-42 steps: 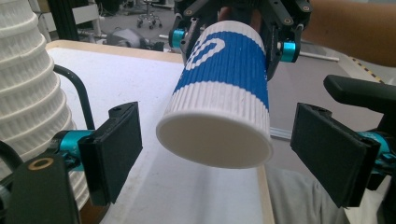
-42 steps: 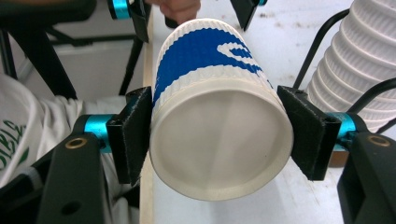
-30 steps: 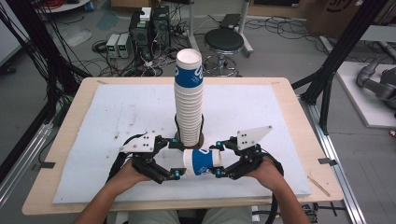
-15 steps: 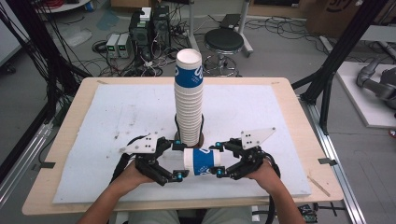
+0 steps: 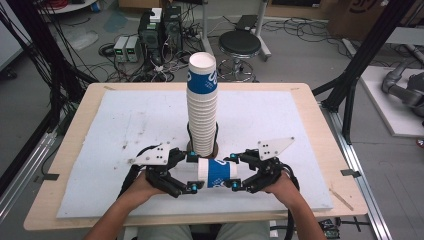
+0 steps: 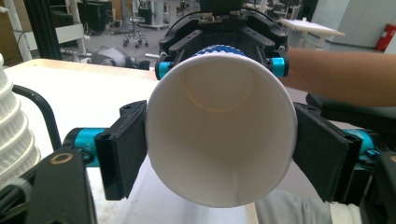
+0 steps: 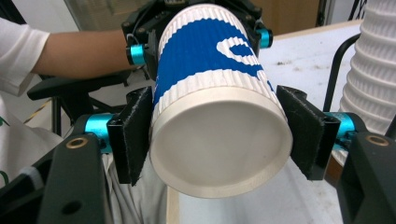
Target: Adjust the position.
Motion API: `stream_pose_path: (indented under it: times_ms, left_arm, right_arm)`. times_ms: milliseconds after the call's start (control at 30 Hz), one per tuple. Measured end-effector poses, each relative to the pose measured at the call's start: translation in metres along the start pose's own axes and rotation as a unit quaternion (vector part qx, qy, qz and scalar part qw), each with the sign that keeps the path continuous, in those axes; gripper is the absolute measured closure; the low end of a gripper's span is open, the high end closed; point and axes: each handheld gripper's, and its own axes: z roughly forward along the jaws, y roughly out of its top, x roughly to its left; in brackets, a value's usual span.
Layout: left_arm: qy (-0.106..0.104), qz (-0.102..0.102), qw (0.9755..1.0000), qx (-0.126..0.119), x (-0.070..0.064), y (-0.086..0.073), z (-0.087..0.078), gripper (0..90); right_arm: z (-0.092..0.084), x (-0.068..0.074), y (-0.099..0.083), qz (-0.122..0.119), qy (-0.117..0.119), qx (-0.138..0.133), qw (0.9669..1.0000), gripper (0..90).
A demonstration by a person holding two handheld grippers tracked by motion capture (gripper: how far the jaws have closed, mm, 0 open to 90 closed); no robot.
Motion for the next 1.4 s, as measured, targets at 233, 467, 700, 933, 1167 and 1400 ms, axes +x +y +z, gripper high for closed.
stream_pose_path:
  times_ms: [233,467,700,933,1167,1400]
  left_arm:
    - [0.003,0.003,0.9999,0.015,0.000,0.006,0.000,26.6]
    - [0.020,0.015,0.9976,0.065,0.000,0.018,-0.003,26.7]
    - [0.032,0.029,0.9897,0.137,0.000,0.033,0.000,27.4]
    - [0.035,0.040,0.9784,0.200,-0.001,0.047,0.009,27.4]
    - [0.041,0.040,0.9710,0.232,0.001,0.056,0.014,27.5]
    - [0.041,0.044,0.9639,0.259,0.000,0.058,0.022,27.5]
  right_arm:
    - [0.001,0.002,0.003,0.010,-0.007,0.012,0.9999,28.6]
    - [-0.002,0.008,0.014,-0.002,-0.047,0.036,0.9983,21.2]
    - [0.001,0.018,0.038,-0.065,-0.091,0.111,0.9876,21.2]
    - [0.026,0.022,0.058,-0.134,-0.103,0.212,0.9625,21.2]
    - [0.044,0.020,0.059,-0.148,-0.098,0.260,0.9491,21.2]
    - [0.055,0.020,0.055,-0.158,-0.099,0.292,0.9379,21.4]
